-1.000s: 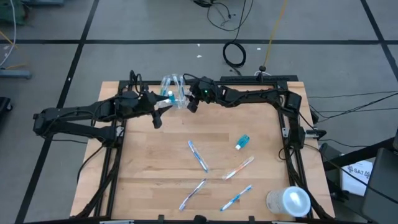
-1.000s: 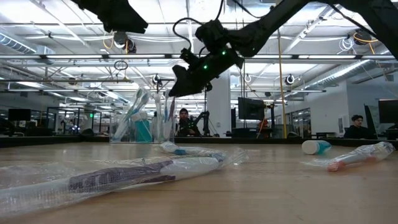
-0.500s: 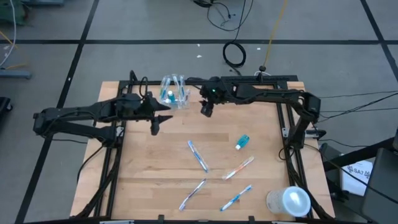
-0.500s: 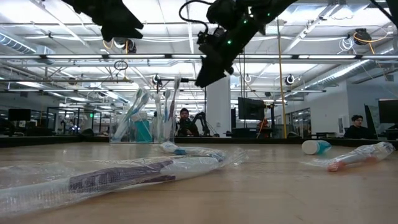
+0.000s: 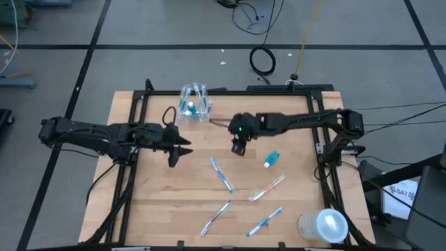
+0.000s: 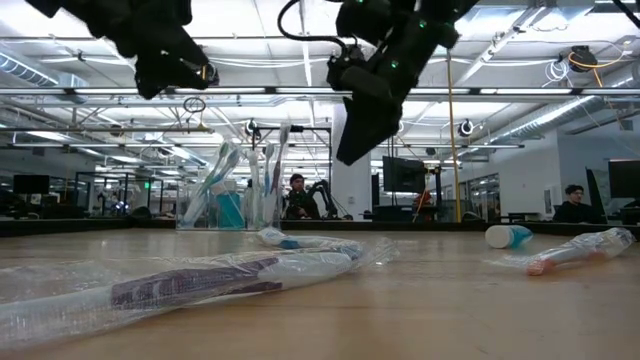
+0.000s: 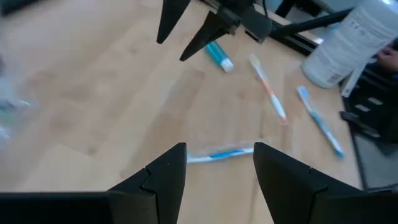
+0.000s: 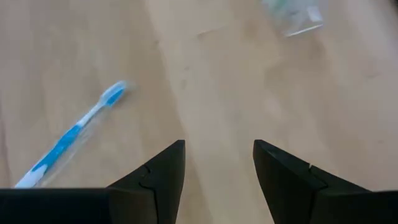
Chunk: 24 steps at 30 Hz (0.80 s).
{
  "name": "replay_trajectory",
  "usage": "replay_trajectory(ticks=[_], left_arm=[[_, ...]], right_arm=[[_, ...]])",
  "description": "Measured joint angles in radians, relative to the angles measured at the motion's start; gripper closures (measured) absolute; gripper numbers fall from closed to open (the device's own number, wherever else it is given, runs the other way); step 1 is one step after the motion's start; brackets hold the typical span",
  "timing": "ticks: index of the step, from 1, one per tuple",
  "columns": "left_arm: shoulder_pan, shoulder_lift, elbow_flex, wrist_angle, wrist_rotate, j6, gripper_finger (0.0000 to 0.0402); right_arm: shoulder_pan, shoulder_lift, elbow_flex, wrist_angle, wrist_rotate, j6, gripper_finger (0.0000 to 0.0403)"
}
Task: Pick & Place toothbrushing station
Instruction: Put the blue toothbrush into the transparent organizer
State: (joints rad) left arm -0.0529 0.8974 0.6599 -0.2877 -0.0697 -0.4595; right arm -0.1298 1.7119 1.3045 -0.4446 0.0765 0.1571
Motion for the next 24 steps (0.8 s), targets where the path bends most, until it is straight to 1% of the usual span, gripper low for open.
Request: replay_trajectory(ticks=[4, 7, 8, 11, 14, 17, 19, 24], left_arm=[[-0.056, 0.0, -0.062, 0.072, -0.005, -0.05, 0.021], [-0.079, 0.0, -0.089, 0.139, -0.008, -0.071, 0.0211], [-0.083, 0.0, -0.092, 0.15, -0.009, -0.074, 0.021], [-0.101, 0.0, -0.093, 0.17, -0.011, -0.072, 0.021], [-0.108, 0.0, -0.093, 0.179, -0.024, -0.07, 0.021], [-0.113, 0.0, -0.093, 0.18, -0.046, -0.07, 0.0211], [-0.114, 0.0, -0.093, 0.18, -0.046, -0.07, 0.021], [-0.113, 0.0, -0.093, 0.18, -0.046, -0.028, 0.0211]], right_arm=[[0.042, 0.0, -0.105, 0.195, -0.004, 0.056, 0.0219], [0.049, 0.0, -0.147, 0.312, -0.066, 0.131, 0.0222], [0.049, -0.001, -0.158, 0.348, -0.082, 0.166, 0.0222], [0.07, -0.003, -0.227, 0.448, -0.077, 0.281, 0.0222], [0.082, 0.003, -0.308, 0.633, -0.083, 0.302, 0.0222], [0.079, -0.003, -0.366, 0.806, -0.104, 0.355, 0.0222], [0.079, -0.001, -0.394, 0.855, -0.125, 0.362, 0.0222], [0.117, 0.016, -0.401, 0.88, -0.132, 0.365, 0.0222]])
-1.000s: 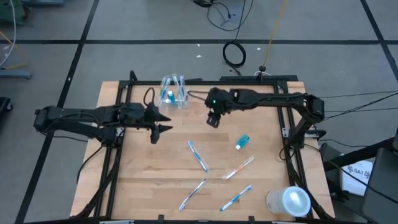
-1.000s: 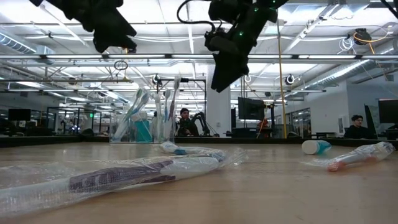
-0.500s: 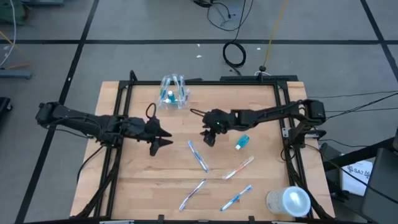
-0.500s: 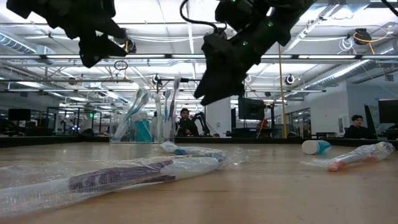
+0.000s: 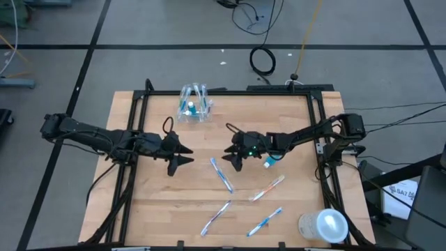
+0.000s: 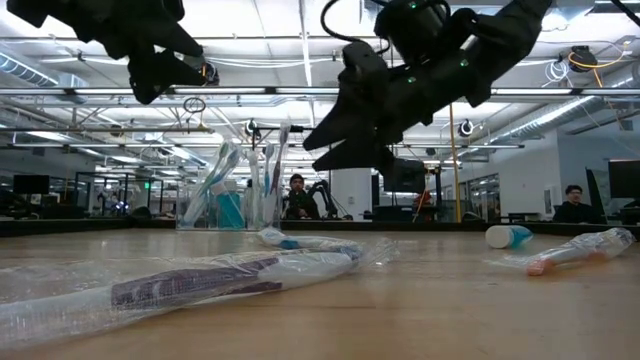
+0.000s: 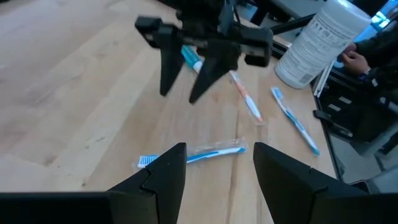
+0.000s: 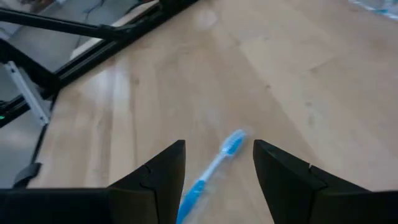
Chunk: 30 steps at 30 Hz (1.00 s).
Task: Pick & Place toothbrushing station
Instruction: Put the blue toothbrush into the transparent organizer
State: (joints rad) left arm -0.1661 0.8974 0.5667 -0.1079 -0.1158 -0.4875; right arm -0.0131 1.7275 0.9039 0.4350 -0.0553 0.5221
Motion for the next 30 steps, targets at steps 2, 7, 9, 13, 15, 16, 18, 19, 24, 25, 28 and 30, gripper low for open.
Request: replay_trajectory(ticks=[2, 7, 9, 13, 15, 16, 18, 19, 24, 25, 28, 30], left_arm=[[0.002, 0.0, 0.0, 0.004, -0.001, 0.022, 0.021], [0.021, 0.0, 0.0, 0.049, -0.009, 0.038, 0.0211], [0.034, 0.0, 0.0, 0.08, -0.012, 0.062, 0.021], [0.053, 0.0, 0.0, 0.118, -0.011, 0.118, 0.0211], [0.063, 0.0, 0.0, 0.12, -0.011, 0.126, 0.021], [0.068, 0.0, 0.0, 0.12, -0.011, 0.127, 0.0211], [0.079, 0.0, 0.0, 0.12, -0.011, 0.128, 0.021], [0.085, 0.0, 0.0, 0.121, -0.01, 0.132, 0.021], [0.121, 0.0, 0.0, 0.136, -0.011, 0.153, 0.0211], [0.128, 0.0, 0.0, 0.142, -0.011, 0.153, 0.021], [0.146, 0.0, 0.0, 0.151, -0.011, 0.153, 0.0211], [0.159, 0.0, 0.0, 0.159, -0.01, 0.164, 0.0211]], right_arm=[[0.025, 0.023, 0.011, 0.027, 0.012, 0.017, 0.0222], [0.083, 0.08, 0.091, 0.037, 0.052, -0.003, 0.0222], [0.1, 0.105, 0.116, 0.013, 0.058, -0.011, 0.0222], [0.115, 0.118, 0.141, -0.086, 0.144, -0.018, 0.0222], [0.115, 0.119, 0.138, -0.136, 0.198, -0.011, 0.0222], [0.114, 0.12, 0.134, -0.152, 0.212, -0.009, 0.0222], [0.113, 0.121, 0.125, -0.157, 0.216, -0.007, 0.0222], [0.113, 0.121, 0.123, -0.156, 0.216, 0.0, 0.0222], [0.119, 0.175, 0.12, -0.118, 0.213, 0.042, 0.0222], [0.12, 0.194, 0.12, -0.085, 0.213, 0.044, 0.0222], [0.123, 0.251, 0.121, -0.028, 0.211, 0.064, 0.0222], [0.123, 0.276, 0.12, -0.004, 0.21, 0.073, 0.0222]])
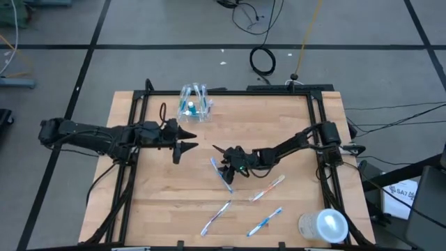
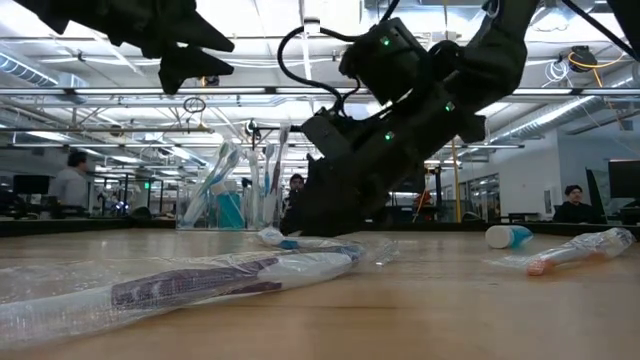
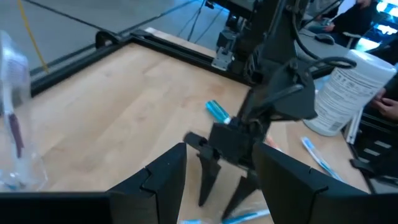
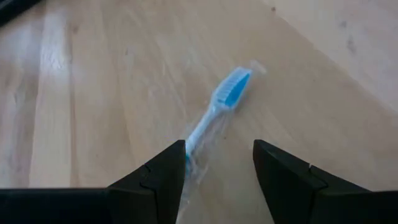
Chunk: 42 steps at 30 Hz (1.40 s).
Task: Pick & Place toothbrushing station
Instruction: Put the blue toothbrush into the transparent organizer
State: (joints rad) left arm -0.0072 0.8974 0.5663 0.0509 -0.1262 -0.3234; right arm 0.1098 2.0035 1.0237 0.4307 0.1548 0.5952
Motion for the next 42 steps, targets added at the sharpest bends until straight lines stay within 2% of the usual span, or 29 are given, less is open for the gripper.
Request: replay_trajectory(ticks=[10, 14, 21, 25, 30, 42], left_arm=[[0.043, 0.0, 0.0, 0.031, 0.004, 0.041, 0.021], [0.054, 0.0, 0.0, 0.03, 0.004, 0.053, 0.0211], [0.055, 0.0, 0.0, 0.031, 0.004, 0.06, 0.0211], [0.055, 0.0, 0.0, 0.031, 0.004, 0.059, 0.0211], [0.055, 0.0, 0.0, 0.031, 0.004, 0.057, 0.021], [0.055, 0.0, 0.0, 0.029, 0.004, 0.056, 0.0211]], right_arm=[[0.003, 0.05, 0.003, 0.08, -0.014, 0.021, 0.0232], [0.002, 0.052, 0.003, 0.083, -0.02, 0.021, 0.0276], [0.003, 0.053, 0.002, 0.079, -0.029, -0.006, 0.0386], [0.002, 0.044, 0.0, 0.08, -0.03, -0.046, 0.0394], [-0.026, -0.04, -0.001, 0.051, -0.036, -0.144, 0.0401], [-0.109, -0.417, 0.0, 0.014, -0.02, -0.419, 0.0402]])
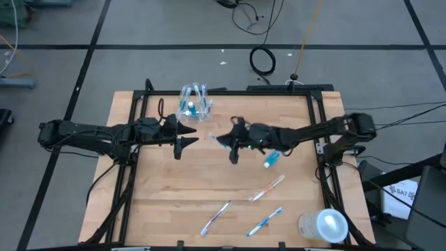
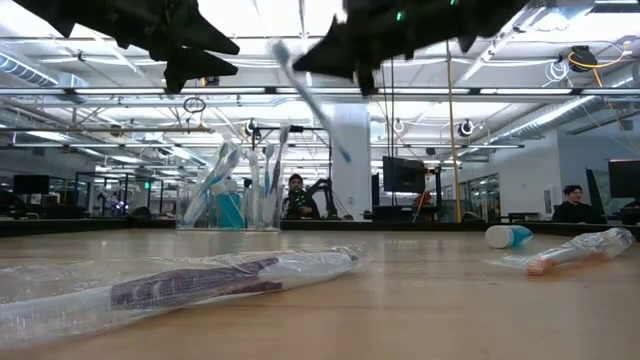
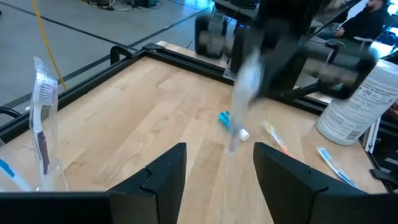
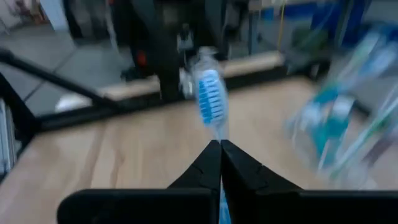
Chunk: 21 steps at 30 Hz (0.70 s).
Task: Pick & Place toothbrushing station
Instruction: Put the blue toothbrush into the transparent organizer
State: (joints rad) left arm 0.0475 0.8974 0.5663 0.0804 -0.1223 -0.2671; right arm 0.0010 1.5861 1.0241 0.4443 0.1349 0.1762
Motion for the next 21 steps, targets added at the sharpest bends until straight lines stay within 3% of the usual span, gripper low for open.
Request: replay_trajectory(ticks=[6, 11, 21], left_arm=[[0.0, 0.005, 0.0, 0.025, -0.006, 0.058, 0.0211], [-0.01, 0.11, 0.0, 0.119, -0.008, 0.089, 0.0211], [-0.026, 0.386, 0.001, 0.526, 0.035, 0.085, 0.0211]], right_arm=[[0.022, -0.052, 0.001, -0.002, 0.0, -0.08, 0.0402], [0.03, -0.052, 0.001, -0.003, -0.001, -0.084, 0.0402], [0.032, -0.052, 0.001, 0.0, -0.001, -0.085, 0.0403]])
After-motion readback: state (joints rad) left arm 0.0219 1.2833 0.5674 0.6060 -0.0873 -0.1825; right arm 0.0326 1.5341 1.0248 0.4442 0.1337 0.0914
